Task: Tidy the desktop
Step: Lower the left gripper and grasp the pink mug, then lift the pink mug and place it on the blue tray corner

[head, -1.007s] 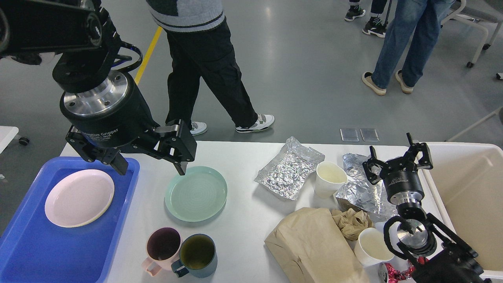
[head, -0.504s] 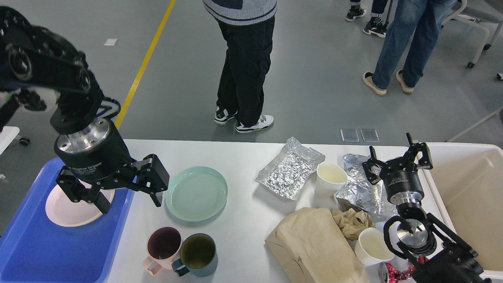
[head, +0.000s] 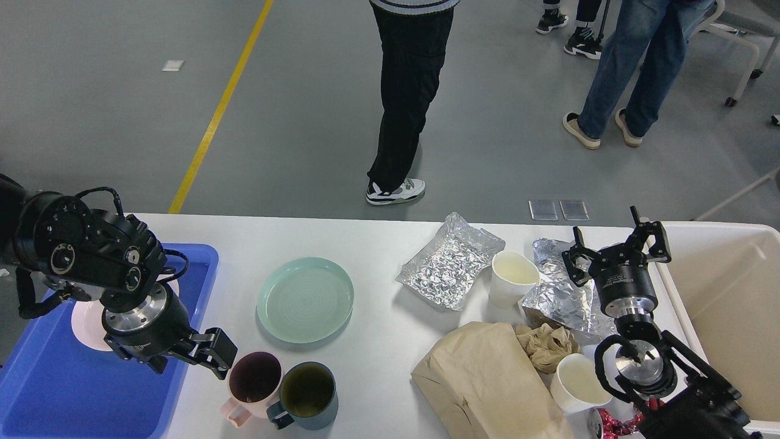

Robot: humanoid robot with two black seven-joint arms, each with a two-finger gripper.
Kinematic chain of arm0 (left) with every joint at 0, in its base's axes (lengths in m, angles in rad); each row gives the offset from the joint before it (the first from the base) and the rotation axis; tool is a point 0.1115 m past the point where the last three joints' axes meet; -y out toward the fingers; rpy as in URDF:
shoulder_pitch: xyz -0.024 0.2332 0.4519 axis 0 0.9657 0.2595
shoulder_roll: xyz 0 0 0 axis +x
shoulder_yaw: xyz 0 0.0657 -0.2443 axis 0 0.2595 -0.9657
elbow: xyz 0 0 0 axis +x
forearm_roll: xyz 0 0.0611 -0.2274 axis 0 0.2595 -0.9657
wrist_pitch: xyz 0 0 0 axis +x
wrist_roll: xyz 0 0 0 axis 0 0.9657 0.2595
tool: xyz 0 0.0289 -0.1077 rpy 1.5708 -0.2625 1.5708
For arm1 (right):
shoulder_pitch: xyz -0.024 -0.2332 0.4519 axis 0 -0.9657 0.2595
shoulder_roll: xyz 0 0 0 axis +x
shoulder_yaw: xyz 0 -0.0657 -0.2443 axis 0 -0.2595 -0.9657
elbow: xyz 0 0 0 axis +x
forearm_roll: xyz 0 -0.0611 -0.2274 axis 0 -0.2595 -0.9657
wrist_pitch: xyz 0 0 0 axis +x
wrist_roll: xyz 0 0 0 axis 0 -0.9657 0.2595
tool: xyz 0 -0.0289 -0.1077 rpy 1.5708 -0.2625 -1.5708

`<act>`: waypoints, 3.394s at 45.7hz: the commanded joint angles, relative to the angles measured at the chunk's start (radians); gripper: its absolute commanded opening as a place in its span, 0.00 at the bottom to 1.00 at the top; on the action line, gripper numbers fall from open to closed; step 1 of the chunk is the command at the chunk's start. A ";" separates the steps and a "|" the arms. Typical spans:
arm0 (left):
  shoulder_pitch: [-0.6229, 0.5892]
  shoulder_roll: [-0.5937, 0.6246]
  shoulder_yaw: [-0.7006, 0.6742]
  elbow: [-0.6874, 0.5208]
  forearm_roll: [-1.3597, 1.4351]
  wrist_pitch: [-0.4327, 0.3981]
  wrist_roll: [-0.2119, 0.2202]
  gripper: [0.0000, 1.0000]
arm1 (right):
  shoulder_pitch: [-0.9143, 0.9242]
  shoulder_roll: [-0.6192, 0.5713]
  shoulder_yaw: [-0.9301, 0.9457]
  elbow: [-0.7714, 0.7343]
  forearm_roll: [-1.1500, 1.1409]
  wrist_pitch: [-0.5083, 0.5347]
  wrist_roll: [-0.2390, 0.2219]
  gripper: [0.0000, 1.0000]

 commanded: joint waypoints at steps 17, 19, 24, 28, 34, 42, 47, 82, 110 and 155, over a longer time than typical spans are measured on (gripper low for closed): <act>0.214 -0.012 -0.099 0.158 0.018 0.138 0.002 0.97 | 0.000 0.000 0.000 0.000 -0.001 0.000 -0.001 1.00; 0.215 -0.018 -0.099 0.162 0.018 0.138 0.002 0.97 | 0.000 0.000 0.000 0.000 -0.001 0.000 0.001 1.00; 0.232 -0.023 -0.100 0.169 0.018 0.138 0.002 0.97 | 0.000 0.000 0.000 0.000 -0.001 0.000 -0.001 1.00; 0.249 -0.027 -0.102 0.173 0.018 0.145 0.002 0.97 | 0.000 0.000 0.000 0.000 0.001 0.000 0.001 1.00; 0.307 -0.075 -0.123 0.230 0.016 0.137 0.005 0.96 | 0.000 0.000 0.000 0.000 0.001 0.000 -0.001 1.00; 0.332 -0.081 -0.133 0.267 0.016 0.140 0.005 0.93 | 0.000 0.000 0.000 0.000 0.001 0.000 -0.001 1.00; 0.349 -0.082 -0.133 0.276 0.018 0.142 0.005 0.87 | 0.000 0.002 0.000 0.000 0.001 0.000 0.001 1.00; 0.369 -0.089 -0.154 0.275 0.018 0.135 0.011 0.07 | 0.000 0.000 0.000 -0.001 0.001 0.000 -0.001 1.00; 0.243 -0.041 -0.056 0.219 0.018 0.033 0.009 0.00 | 0.000 0.001 0.000 -0.002 -0.001 0.000 -0.001 1.00; -0.633 -0.032 0.236 -0.068 -0.197 -0.506 -0.109 0.00 | 0.000 0.000 0.000 0.000 0.001 0.000 0.001 1.00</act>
